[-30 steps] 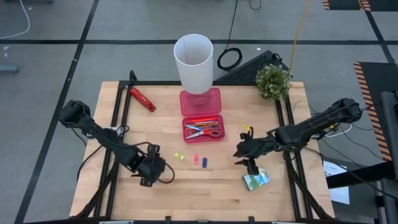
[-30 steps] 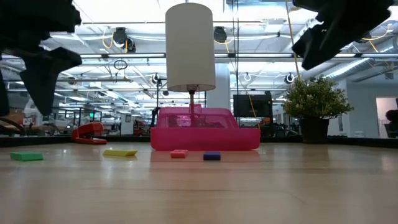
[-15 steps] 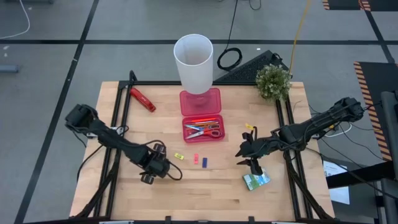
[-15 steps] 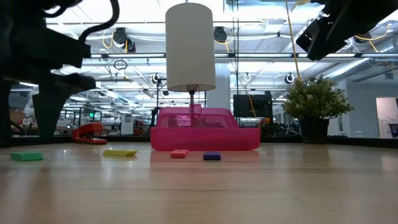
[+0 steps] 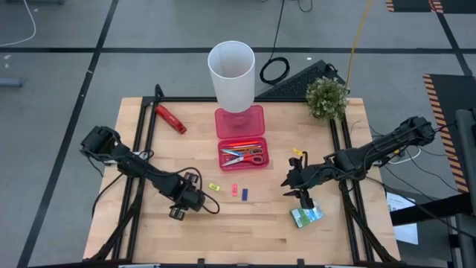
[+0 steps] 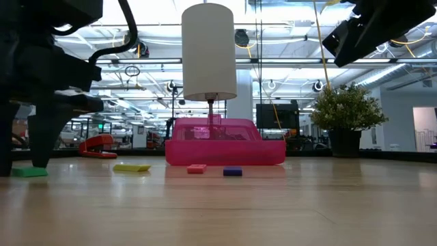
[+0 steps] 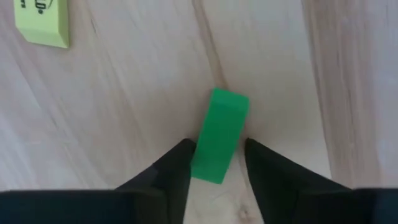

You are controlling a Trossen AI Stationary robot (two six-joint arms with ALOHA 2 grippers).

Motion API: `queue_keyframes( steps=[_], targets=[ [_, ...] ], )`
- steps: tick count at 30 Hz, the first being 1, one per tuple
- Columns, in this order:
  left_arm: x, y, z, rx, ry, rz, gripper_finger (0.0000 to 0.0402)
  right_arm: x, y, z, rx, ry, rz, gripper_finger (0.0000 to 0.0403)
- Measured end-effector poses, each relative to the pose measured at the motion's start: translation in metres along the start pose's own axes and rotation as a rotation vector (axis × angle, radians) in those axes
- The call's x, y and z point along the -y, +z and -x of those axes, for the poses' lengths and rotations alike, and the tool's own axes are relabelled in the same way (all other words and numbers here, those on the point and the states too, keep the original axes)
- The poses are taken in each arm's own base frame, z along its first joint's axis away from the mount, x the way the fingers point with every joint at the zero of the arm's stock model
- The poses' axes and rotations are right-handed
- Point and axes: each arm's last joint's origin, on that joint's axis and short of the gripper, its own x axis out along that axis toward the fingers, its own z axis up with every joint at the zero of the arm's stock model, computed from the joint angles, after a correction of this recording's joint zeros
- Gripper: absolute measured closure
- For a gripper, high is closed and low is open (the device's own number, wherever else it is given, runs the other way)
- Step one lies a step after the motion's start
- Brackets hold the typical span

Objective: Pack school essentials
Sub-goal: Put the green eraser into the pink supply box

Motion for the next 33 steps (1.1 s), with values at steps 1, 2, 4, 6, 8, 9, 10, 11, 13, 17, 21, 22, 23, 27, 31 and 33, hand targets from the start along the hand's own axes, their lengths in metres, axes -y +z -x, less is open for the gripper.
queue_keyframes(
  steps=[1,2,4,6,8,9,10,11,13,17,21,22,23,27,31,33],
  targets=[
    [0.000,0.000,0.000,0.000,0.000,0.003,0.0260,0.000,0.000,0.000,0.001,0.000,0.000,0.0248],
    [0.000,0.000,0.000,0.000,-0.001,0.012,0.0271,0.000,0.000,0.000,-0.001,0.000,0.000,0.0248],
    [0.000,0.000,0.000,0.000,-0.001,0.027,0.0288,0.000,0.000,0.000,-0.001,0.000,0.003,0.0248],
    [0.000,0.000,-0.001,0.003,-0.001,0.034,0.0301,0.000,0.000,0.000,-0.001,-0.001,0.017,0.0248],
    [0.000,0.001,-0.001,0.007,-0.001,0.041,0.0308,0.000,0.000,0.000,-0.001,-0.001,0.027,0.0248],
    [0.000,0.001,-0.001,0.008,-0.001,0.045,0.0309,0.000,0.000,0.000,-0.001,-0.001,0.032,0.0248],
    [0.000,0.001,-0.001,0.009,0.000,0.050,0.0309,0.000,0.000,0.000,-0.001,-0.001,0.036,0.0248],
    [0.000,0.001,-0.001,0.008,0.001,0.055,0.0310,0.000,0.000,0.000,-0.001,-0.002,0.040,0.0248],
    [0.000,0.001,-0.001,0.008,0.001,0.064,0.0310,0.000,0.000,0.000,-0.001,-0.002,0.042,0.0248],
    [0.000,0.001,0.004,0.030,-0.001,0.081,0.0311,0.000,0.000,0.000,-0.001,-0.002,0.042,0.0248],
    [-0.004,0.004,0.017,0.090,0.040,0.108,0.0311,0.001,0.000,0.000,0.004,-0.022,0.042,0.0248],
    [-0.004,0.007,0.022,0.119,0.047,0.111,0.0311,0.001,0.000,0.000,0.006,-0.034,0.042,0.0248],
    [-0.005,0.009,0.027,0.145,0.047,0.116,0.0311,0.001,0.000,0.000,0.010,-0.050,0.044,0.0248],
    [-0.012,0.013,0.042,0.203,0.076,0.116,0.0311,0.002,0.000,0.000,0.010,-0.057,0.063,0.0248],
    [-0.025,0.020,0.056,0.261,0.123,0.126,0.0311,0.003,-0.005,-0.003,0.002,-0.059,0.076,0.0248],
    [-0.033,0.026,0.061,0.283,0.134,0.137,0.0311,0.004,-0.009,-0.005,-0.013,-0.062,0.077,0.0248]
  ],
)
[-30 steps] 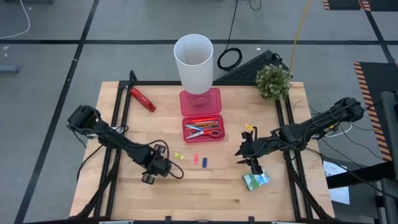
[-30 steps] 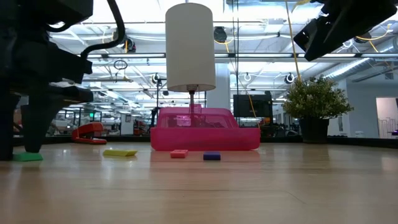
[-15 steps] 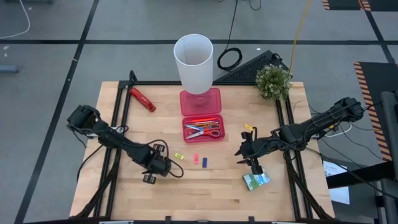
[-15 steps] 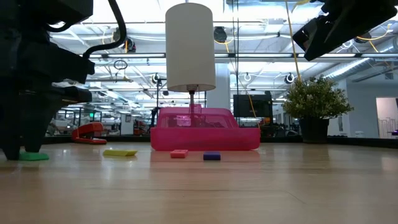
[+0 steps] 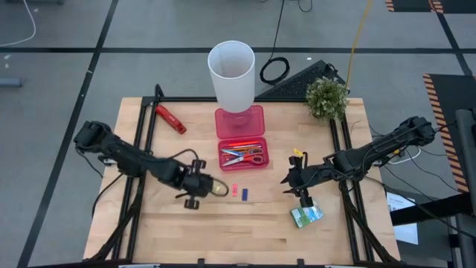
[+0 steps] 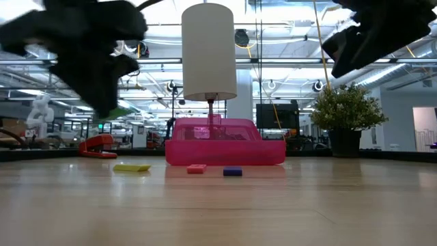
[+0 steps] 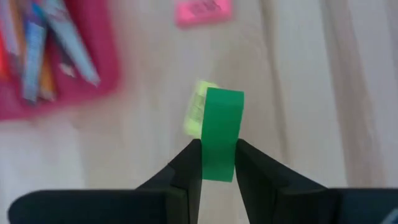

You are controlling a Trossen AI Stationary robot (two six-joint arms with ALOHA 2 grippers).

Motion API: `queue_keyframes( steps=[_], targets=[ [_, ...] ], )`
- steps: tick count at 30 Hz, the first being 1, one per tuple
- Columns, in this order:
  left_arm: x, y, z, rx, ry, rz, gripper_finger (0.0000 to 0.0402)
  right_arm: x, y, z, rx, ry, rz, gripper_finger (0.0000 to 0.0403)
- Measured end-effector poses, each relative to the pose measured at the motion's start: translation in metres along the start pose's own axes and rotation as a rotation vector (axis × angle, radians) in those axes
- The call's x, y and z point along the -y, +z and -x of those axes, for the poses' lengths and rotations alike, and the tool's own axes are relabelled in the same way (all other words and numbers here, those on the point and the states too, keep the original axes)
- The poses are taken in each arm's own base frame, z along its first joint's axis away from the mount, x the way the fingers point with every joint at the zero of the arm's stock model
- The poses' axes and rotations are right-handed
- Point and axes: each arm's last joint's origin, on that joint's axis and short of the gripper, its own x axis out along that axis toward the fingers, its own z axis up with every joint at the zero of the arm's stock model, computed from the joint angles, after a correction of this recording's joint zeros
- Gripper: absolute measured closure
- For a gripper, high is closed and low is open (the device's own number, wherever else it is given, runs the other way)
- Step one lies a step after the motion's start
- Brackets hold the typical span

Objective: Pack school essentials
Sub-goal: Put the green eraser into the pink supply box

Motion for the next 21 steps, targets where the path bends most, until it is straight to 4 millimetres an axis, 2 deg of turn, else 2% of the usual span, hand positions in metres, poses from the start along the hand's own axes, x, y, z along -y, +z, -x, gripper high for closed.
queue_keyframes(
  steps=[13,17,21],
  targets=[
    [-0.070,0.039,0.005,0.282,0.100,0.164,0.0311,0.001,-0.003,-0.002,-0.005,-0.027,0.011,0.0248],
    [-0.092,0.041,0.000,0.311,0.131,0.250,0.0311,0.001,-0.003,-0.002,-0.005,-0.027,0.018,0.0248],
    [-0.107,0.041,-0.015,0.297,0.136,0.300,0.0311,0.001,-0.003,-0.002,-0.005,-0.027,0.018,0.0248]
  ],
)
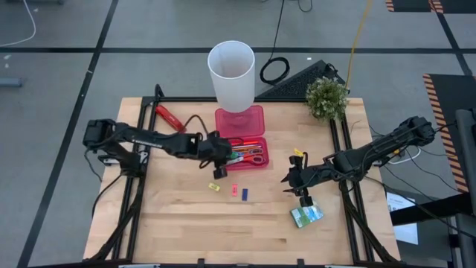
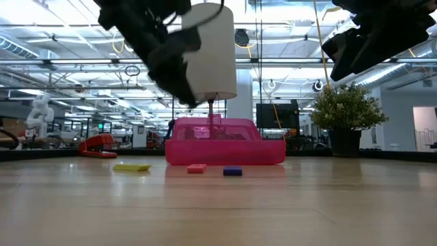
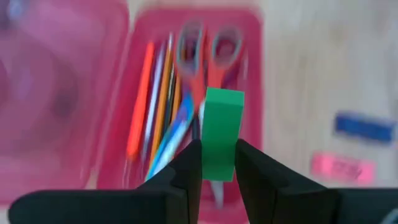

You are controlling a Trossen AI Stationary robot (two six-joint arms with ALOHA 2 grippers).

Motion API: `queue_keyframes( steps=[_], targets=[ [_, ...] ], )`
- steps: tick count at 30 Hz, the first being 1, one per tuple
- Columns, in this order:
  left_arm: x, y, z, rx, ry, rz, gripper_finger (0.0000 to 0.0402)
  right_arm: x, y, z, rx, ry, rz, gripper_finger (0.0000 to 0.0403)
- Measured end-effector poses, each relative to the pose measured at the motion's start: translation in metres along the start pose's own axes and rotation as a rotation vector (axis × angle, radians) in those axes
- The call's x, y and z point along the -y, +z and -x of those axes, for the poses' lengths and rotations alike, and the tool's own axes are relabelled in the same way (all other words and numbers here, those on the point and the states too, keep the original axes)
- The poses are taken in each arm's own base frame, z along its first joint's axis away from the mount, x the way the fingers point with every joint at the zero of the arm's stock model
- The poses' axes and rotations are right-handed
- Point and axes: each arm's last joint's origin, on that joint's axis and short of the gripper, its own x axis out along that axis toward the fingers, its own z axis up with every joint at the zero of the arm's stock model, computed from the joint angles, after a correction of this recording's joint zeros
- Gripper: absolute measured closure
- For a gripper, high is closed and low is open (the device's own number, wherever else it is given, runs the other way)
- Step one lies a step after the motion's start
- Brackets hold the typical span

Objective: Pack school essentials
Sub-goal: Put the green eraser into the pink supply box, then put the light green eraser into the pink supply box

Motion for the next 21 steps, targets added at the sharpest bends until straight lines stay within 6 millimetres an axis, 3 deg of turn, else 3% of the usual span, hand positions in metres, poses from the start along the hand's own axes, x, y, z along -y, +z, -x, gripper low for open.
queue_keyframes(
  steps=[9,14,21],
  targets=[
    [-0.010,-0.019,-0.038,-0.158,0.002,0.040,0.0311,0.000,0.000,0.000,-0.001,0.000,0.000,0.0248],
    [-0.010,-0.024,-0.039,-0.209,-0.016,0.067,0.0297,0.000,0.000,0.000,0.002,-0.001,0.000,0.0248],
    [-0.010,-0.025,-0.039,-0.219,-0.011,0.070,0.0233,0.001,0.000,0.000,0.006,-0.023,0.000,0.0248]
  ],
)
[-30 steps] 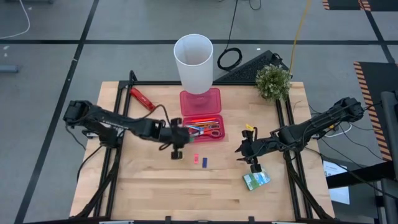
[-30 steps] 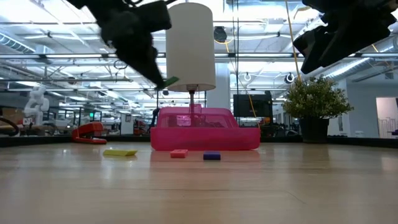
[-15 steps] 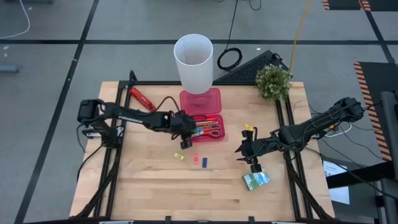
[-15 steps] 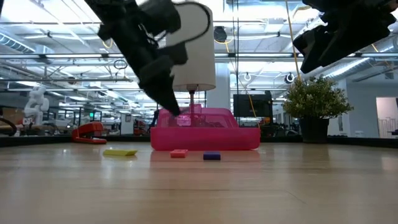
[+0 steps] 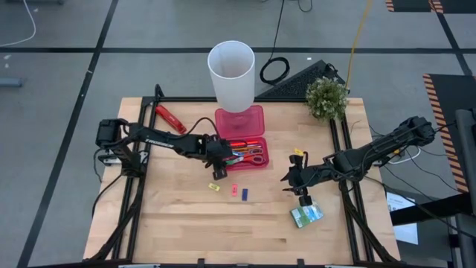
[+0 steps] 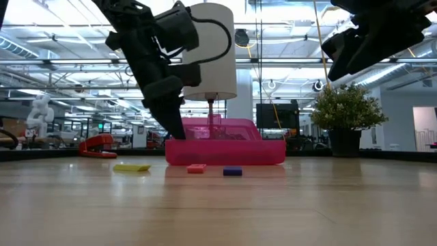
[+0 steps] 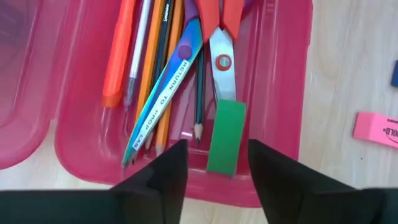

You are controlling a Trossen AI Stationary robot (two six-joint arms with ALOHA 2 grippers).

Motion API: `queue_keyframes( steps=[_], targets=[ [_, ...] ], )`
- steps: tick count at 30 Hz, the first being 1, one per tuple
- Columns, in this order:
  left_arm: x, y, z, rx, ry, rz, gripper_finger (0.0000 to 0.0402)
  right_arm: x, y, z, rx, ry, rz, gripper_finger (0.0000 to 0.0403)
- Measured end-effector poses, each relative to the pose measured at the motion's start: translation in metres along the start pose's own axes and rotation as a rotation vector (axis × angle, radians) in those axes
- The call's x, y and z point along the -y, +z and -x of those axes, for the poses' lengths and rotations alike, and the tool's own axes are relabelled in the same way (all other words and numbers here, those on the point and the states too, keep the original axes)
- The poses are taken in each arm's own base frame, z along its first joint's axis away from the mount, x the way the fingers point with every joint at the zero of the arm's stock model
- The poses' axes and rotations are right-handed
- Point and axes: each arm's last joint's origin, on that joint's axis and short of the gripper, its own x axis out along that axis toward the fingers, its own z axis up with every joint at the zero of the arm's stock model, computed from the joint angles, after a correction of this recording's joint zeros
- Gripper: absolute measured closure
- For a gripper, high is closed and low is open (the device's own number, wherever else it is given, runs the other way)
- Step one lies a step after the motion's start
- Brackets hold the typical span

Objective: Pack school essentials
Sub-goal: Put the light green eraser into the pink supply box

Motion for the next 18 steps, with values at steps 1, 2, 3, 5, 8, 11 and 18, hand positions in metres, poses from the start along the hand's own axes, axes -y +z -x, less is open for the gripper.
queue_keyframes(
  steps=[1,2,3,5,8,11,18],
  targets=[
    [0.000,0.000,0.000,0.001,0.000,0.000,0.0225,0.000,0.000,0.000,-0.002,0.000,0.000,0.0248],
    [0.000,0.000,0.003,0.002,0.000,0.006,0.0218,0.000,0.000,0.000,-0.002,0.000,-0.001,0.0248],
    [-0.001,0.001,0.007,0.002,-0.001,0.020,0.0212,0.000,0.000,0.000,-0.001,0.000,-0.004,0.0248],
    [0.001,0.006,0.022,0.042,-0.010,0.039,0.0206,0.000,0.000,0.000,-0.002,0.000,-0.005,0.0248],
    [0.009,0.007,0.049,0.093,-0.031,0.017,0.0206,0.000,0.000,0.000,-0.001,0.000,-0.007,0.0248],
    [0.021,0.002,0.070,0.108,-0.062,-0.032,0.0212,0.000,0.000,0.000,-0.002,0.000,-0.007,0.0248],
    [0.062,-0.022,0.087,0.050,-0.071,-0.180,0.0205,-0.001,0.003,0.000,0.033,0.005,-0.030,0.0248]
  ],
)
